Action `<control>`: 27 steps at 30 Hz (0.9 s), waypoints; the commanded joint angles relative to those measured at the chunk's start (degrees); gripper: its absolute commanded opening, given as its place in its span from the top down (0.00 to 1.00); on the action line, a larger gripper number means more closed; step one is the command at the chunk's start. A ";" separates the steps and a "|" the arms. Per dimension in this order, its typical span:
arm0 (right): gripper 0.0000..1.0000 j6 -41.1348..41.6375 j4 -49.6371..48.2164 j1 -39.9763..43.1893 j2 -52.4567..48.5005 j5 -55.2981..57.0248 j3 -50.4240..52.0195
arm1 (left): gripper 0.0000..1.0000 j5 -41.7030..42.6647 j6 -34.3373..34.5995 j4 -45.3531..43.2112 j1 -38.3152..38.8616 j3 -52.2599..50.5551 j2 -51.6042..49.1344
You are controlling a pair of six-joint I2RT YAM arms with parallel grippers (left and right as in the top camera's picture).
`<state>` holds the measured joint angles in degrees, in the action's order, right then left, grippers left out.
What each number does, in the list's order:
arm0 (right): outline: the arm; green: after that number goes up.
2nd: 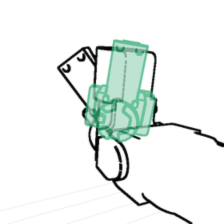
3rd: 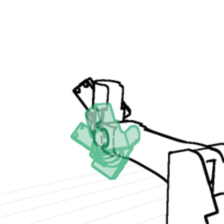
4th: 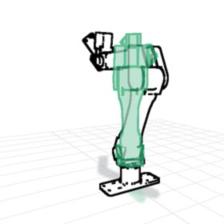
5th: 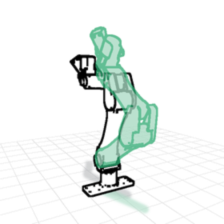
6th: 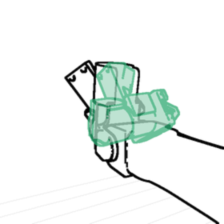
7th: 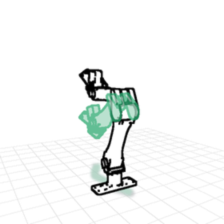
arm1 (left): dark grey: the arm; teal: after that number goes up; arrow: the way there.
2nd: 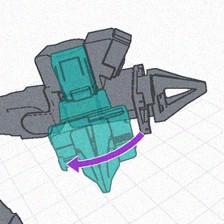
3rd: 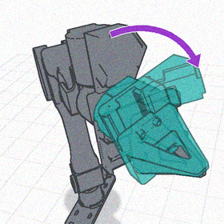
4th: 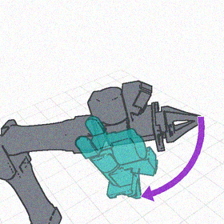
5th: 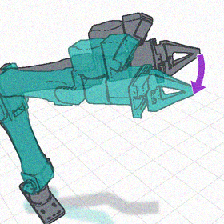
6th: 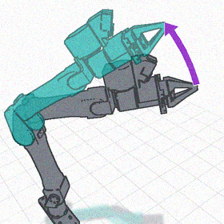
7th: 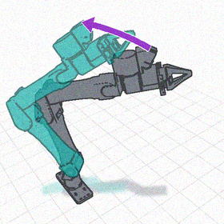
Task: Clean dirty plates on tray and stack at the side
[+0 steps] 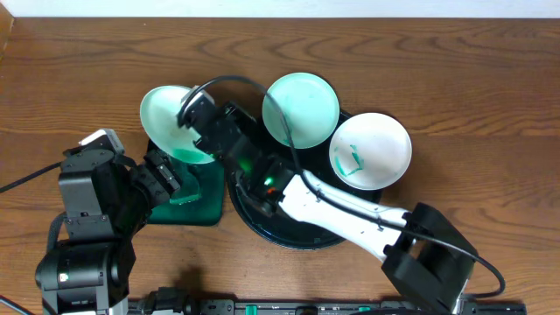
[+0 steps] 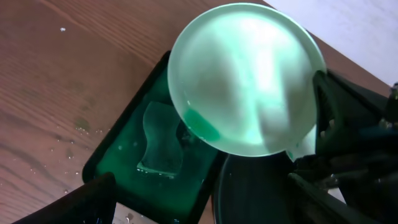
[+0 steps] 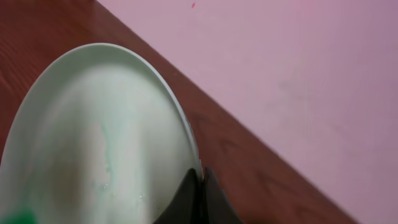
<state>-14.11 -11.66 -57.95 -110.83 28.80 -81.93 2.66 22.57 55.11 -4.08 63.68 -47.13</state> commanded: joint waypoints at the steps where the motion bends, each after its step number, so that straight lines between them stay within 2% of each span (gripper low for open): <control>1: 0.99 -8.15 -1.03 -1.42 3.45 7.19 -0.90 | 0.15 -0.11 -0.02 -0.02 -0.24 1.42 0.04; 8: 0.99 -9.40 -1.29 -1.53 5.33 8.35 -0.90 | 0.15 -0.11 -0.02 -0.02 -0.24 1.42 0.04; 27: 0.99 -22.10 -7.17 -4.20 5.53 11.98 -0.90 | 0.14 -0.11 -0.02 -0.02 -0.24 1.42 0.04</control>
<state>-32.60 -17.41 -61.36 -106.85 38.94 -81.93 2.66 22.57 55.11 -4.08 63.68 -47.13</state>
